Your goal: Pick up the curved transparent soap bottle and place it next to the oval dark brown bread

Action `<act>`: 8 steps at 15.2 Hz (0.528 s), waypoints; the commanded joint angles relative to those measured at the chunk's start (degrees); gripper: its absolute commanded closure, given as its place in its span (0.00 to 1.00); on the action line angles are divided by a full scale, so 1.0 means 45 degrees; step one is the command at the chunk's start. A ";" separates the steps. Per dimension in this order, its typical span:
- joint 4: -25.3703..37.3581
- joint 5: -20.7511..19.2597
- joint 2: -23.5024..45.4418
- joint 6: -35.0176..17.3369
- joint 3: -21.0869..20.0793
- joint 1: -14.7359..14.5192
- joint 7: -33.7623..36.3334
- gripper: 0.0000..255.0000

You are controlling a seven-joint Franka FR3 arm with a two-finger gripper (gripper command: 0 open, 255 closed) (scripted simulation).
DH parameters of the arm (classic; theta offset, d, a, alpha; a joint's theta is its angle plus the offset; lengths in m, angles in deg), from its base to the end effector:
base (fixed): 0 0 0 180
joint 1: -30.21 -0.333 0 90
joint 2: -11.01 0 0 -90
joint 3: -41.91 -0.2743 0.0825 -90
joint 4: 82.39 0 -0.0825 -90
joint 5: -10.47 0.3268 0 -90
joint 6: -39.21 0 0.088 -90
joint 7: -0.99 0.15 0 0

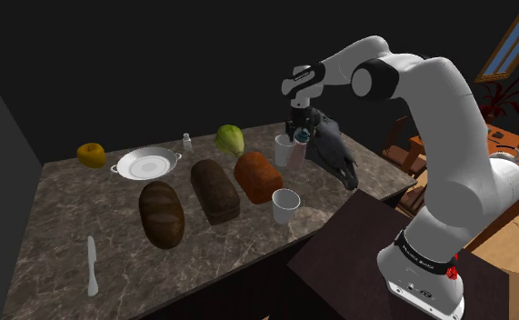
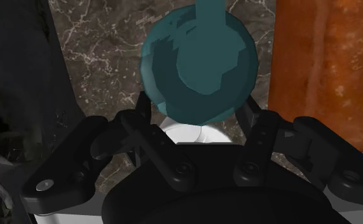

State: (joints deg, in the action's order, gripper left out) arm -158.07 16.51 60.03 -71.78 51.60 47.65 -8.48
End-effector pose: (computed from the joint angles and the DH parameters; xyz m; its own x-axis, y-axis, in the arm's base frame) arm 0.5710 -0.2623 0.1706 0.9257 -0.3015 -0.2286 -0.3091 -0.9510 0.0026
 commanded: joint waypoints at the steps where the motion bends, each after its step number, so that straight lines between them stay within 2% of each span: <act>1: -0.0025 -0.0023 -0.0231 0.0203 0.0018 -0.0031 0.0024 1.00; 8: 0.0115 -0.0103 -0.0870 0.0979 0.0082 -0.0064 0.0041 1.00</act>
State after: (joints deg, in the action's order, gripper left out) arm -158.02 16.08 56.28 -67.99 51.96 47.39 -8.36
